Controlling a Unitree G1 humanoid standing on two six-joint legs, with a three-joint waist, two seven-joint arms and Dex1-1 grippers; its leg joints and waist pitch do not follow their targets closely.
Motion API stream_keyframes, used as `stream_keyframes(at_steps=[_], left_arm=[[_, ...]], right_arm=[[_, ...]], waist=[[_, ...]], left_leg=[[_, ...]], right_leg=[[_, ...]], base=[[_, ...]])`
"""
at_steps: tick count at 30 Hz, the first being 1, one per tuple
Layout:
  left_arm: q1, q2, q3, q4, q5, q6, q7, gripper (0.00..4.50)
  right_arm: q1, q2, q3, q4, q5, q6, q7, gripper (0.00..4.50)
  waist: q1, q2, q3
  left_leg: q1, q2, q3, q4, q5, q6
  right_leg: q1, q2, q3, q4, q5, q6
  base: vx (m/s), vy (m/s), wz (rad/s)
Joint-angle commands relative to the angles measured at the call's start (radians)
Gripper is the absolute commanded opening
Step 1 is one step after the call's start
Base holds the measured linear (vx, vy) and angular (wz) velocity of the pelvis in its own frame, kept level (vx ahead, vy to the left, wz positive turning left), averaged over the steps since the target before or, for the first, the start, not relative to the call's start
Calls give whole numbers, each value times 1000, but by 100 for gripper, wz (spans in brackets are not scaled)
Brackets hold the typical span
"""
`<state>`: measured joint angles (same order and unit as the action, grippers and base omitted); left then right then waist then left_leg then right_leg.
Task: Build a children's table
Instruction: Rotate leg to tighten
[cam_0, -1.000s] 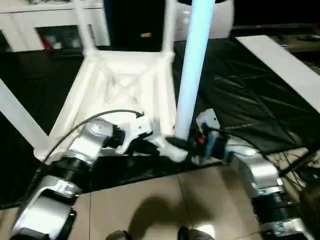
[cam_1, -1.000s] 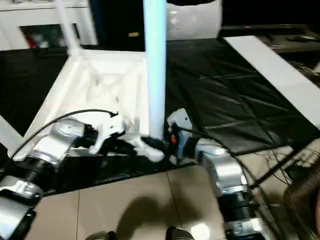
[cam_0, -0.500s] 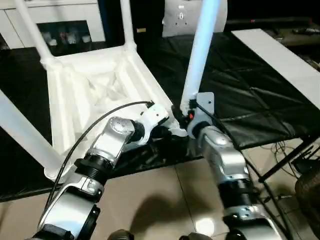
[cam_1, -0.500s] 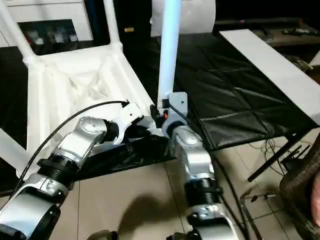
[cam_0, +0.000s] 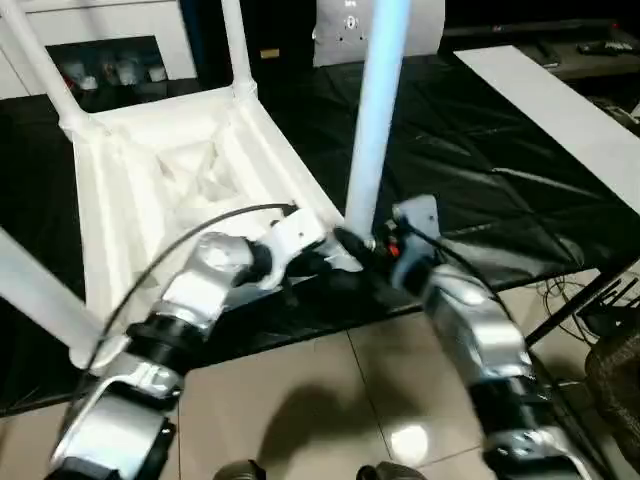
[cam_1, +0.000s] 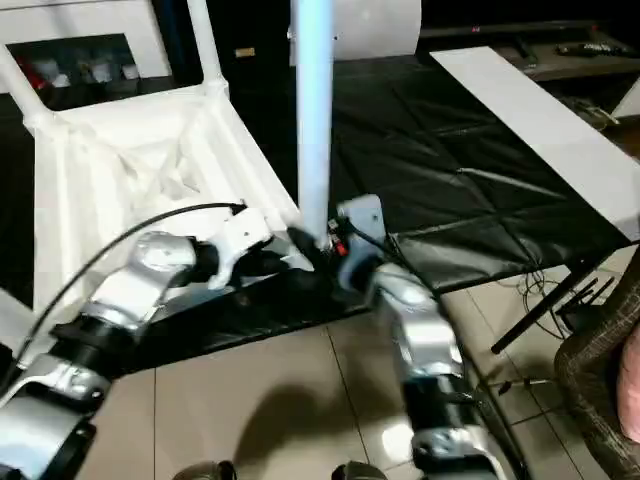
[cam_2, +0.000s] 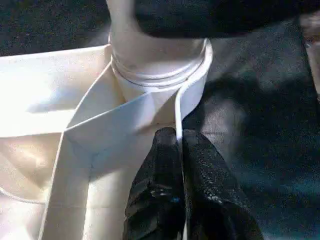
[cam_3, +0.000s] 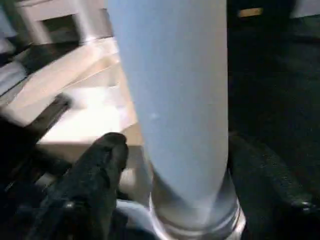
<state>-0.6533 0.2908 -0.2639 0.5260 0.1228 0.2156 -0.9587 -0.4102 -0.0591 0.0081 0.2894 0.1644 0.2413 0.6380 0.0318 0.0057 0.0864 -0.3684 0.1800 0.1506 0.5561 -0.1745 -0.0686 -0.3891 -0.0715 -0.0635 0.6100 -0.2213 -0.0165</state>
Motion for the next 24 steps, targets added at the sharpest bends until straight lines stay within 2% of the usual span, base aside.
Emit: stream_keyframes(at_steps=[1, 3, 4, 5, 6, 8, 10, 13, 15, 16, 17, 19, 20, 21, 24], left_arm=[[30, 43, -42, 0, -4, -38, -91, 0], [31, 57, -49, 0, -4, -42, -114, 0], [33, 85, -69, 1, -2, -80, -165, 0], [34, 91, -73, 2, -1, -90, -177, 0], [33, 103, -80, 5, 1, -109, -195, 0], [30, 117, -75, 15, 5, -134, -193, 0], [27, 120, -59, 19, 12, -136, -154, 0], [34, 110, -21, -5, -22, -54, -126, 0], [49, 109, 0, -37, -57, 5, -140, 0], [62, 113, 9, -58, -81, 27, -161, 27], [68, 117, 11, -64, -85, 28, -165, 27], [84, 131, 15, -77, -96, 30, -181, 58], [86, 133, 15, -79, -97, 30, -183, 66], [95, 142, 19, -85, -104, 28, -188, 79], [103, 160, 30, -79, -94, 12, -162, 104]], right_arm=[[25, -73, 44, -63, 39, 19, 174, 373], [32, -105, 51, -72, 43, 19, 217, 381], [44, -156, 64, -86, 52, 15, 276, 388], [47, -167, 67, -89, 54, 14, 289, 399], [53, -191, 67, -98, 65, 21, 315, 410], [71, -238, 63, -125, 88, 39, 362, 419], [91, -273, 58, -150, 97, 57, 390, 440], [131, -307, 69, -197, 104, 82, 418, 447], [159, -325, 85, -229, 111, 94, 437, 447], [174, -327, 91, -240, 111, 92, 437, 447], [177, -325, 90, -240, 109, 89, 431, 450], [181, -324, 89, -237, 104, 82, 415, 450], [181, -324, 88, -237, 105, 82, 414, 450], [182, -326, 86, -238, 109, 85, 407, 450], [185, -331, 83, -248, 117, 96, 403, 450]], waist=[[11, -1, -77], [14, -1, -74], [17, 3, -75], [16, 2, -73], [19, -4, -73], [22, -4, -73], [33, -5, -72], [37, -8, -74], [39, -10, -75], [37, -7, -78], [35, -8, -77], [31, -7, -80], [30, -7, -81], [32, -2, -83], [35, -5, -84]], left_leg=[[1, 43, -3, -41, -26, 129], [0, 44, -2, -39, -21, 147], [3, 47, -2, -39, -32, 150], [2, 47, -2, -39, -41, 149], [3, 48, -1, -40, -52, 145], [4, 49, -1, -40, -58, 142], [10, 52, 2, -40, -84, 128], [8, 52, 3, -40, -79, 117], [6, 51, 3, -39, -73, 123], [2, 49, 2, -37, -63, 125], [1, 48, 2, -37, -66, 124], [-1, 46, 2, -36, -64, 119], [1, 45, 3, -34, -58, 121], [3, 46, 2, -33, -51, 123], [4, 46, 3, -32, -47, 126]], right_leg=[[67, -74, 53, -49, 192, -282], [66, -72, 50, -46, 214, -294], [63, -74, 49, -47, 192, -298], [63, -73, 49, -48, 179, -299], [64, -75, 49, -48, 153, -299], [63, -76, 49, -50, 129, -298], [59, -76, 50, -52, 74, -296], [62, -77, 50, -50, 64, -292], [62, -79, 50, -51, 67, -292], [64, -79, 49, -49, 70, -291], [63, -78, 48, -51, 65, -290], [65, -77, 47, -50, 66, -291], [63, -75, 48, -49, 75, -293], [62, -74, 48, -47, 87, -295], [62, -72, 47, -45, 105, -297]], base=[[0, 0, 0], [0, 0, 0], [0, 0, 0], [0, 0, 0], [0, 0, 0], [0, 0, 0], [0, 0, 0], [0, 0, 0], [0, 0, 0], [0, 0, 0], [0, 0, 0], [0, 0, 0], [0, 0, 0], [0, 0, 0], [0, 0, 0]])
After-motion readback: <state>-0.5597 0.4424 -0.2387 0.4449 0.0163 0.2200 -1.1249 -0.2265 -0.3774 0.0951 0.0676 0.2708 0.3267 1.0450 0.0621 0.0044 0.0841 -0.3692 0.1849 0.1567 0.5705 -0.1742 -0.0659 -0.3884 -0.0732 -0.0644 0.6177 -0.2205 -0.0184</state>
